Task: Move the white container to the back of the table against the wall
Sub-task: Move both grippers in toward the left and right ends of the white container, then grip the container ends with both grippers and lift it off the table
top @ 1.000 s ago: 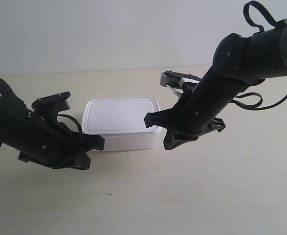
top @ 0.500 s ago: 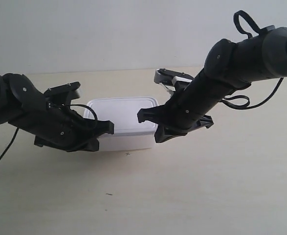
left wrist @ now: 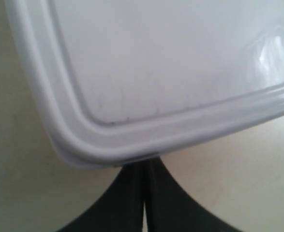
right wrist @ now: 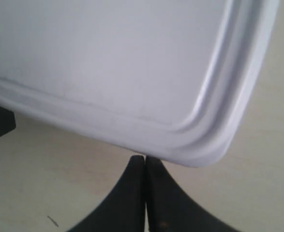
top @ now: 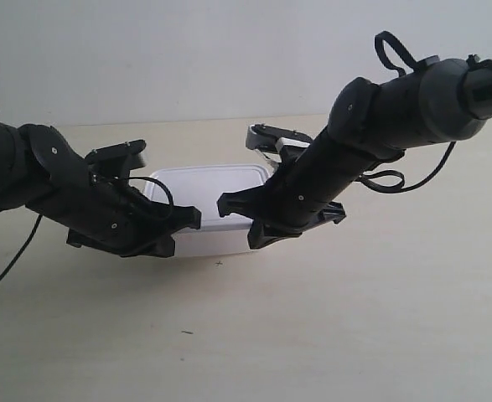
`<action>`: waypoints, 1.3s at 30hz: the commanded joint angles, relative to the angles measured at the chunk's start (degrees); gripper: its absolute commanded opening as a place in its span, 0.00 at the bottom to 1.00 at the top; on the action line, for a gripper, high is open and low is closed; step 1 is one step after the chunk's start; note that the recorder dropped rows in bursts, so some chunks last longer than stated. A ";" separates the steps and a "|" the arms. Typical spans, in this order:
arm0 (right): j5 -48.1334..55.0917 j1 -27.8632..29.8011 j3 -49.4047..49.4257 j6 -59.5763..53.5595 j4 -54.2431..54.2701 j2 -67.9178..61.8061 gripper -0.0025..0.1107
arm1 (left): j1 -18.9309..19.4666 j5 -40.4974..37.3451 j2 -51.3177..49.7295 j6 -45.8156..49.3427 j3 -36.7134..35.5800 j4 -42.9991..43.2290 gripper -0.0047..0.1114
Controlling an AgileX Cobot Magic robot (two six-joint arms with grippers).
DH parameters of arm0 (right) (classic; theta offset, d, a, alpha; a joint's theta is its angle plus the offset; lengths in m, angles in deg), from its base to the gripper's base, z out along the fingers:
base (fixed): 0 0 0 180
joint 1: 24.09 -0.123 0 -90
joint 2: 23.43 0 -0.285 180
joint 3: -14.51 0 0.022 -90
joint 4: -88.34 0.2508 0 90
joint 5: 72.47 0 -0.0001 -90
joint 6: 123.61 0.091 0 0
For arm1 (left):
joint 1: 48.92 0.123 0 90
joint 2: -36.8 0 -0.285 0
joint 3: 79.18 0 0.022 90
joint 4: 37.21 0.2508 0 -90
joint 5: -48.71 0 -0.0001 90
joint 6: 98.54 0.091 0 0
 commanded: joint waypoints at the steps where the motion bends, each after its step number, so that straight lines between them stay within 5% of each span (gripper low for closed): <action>1: -2.53 -0.28 -0.44 -0.48 0.18 -0.83 0.02 | -0.29 1.30 -0.27 0.49 0.44 0.02 0.04; 31: -12.80 -0.28 -0.44 -1.50 0.45 -4.54 0.02 | -0.18 3.84 -5.49 3.70 6.32 2.94 0.04; 39: -6.74 -0.28 -11.20 -0.02 -0.25 -9.70 0.02 | 0.36 7.29 -6.31 3.59 6.78 3.08 0.04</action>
